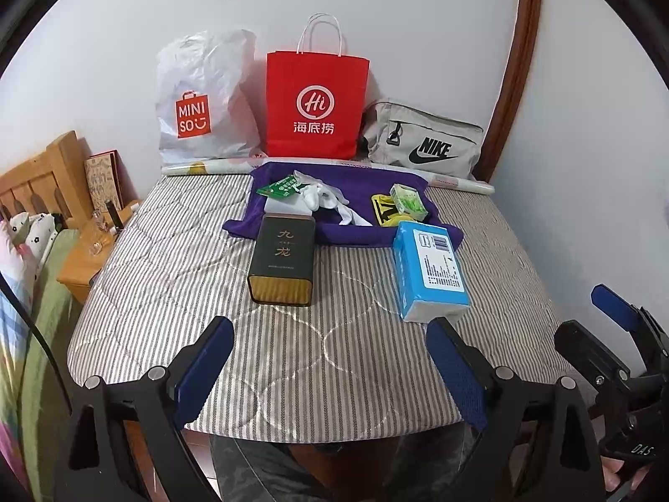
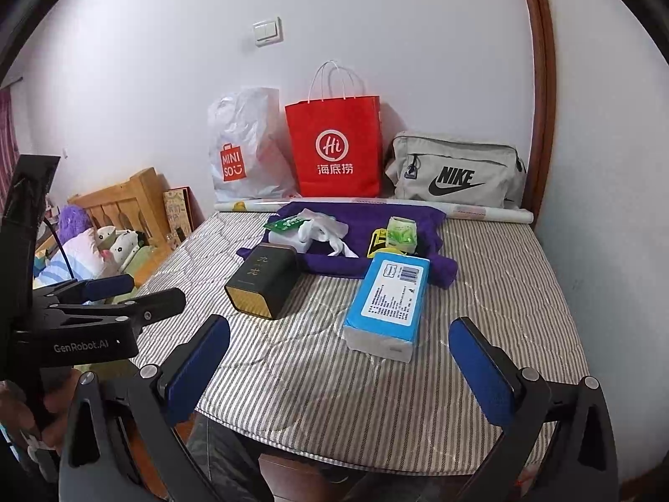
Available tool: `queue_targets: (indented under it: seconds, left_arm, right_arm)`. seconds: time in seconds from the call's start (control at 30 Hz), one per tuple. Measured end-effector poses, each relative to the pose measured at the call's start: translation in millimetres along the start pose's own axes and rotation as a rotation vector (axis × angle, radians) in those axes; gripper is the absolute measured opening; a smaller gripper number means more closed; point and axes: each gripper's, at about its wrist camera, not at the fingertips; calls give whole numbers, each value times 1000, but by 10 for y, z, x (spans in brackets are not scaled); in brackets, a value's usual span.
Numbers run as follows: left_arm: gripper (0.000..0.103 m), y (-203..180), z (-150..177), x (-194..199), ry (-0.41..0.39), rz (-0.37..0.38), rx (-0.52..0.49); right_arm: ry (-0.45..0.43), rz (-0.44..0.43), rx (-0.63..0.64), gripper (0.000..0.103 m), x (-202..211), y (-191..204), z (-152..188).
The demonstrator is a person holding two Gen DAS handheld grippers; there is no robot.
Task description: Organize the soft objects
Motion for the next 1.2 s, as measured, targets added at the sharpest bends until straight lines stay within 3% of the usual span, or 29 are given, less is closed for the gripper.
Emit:
queue_targets:
  seconds: [1.2]
  left_arm:
    - [93, -21, 30, -15, 11, 8, -8]
  right_arm:
    - [3, 5, -1, 103, 10, -15, -14]
Point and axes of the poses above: each gripper's, at about its wrist camera, not at the fingertips, and x roughly against the way its jaws point, y to its left, z to its underside, and after that the axes turned 14 degrees about y, right-handed
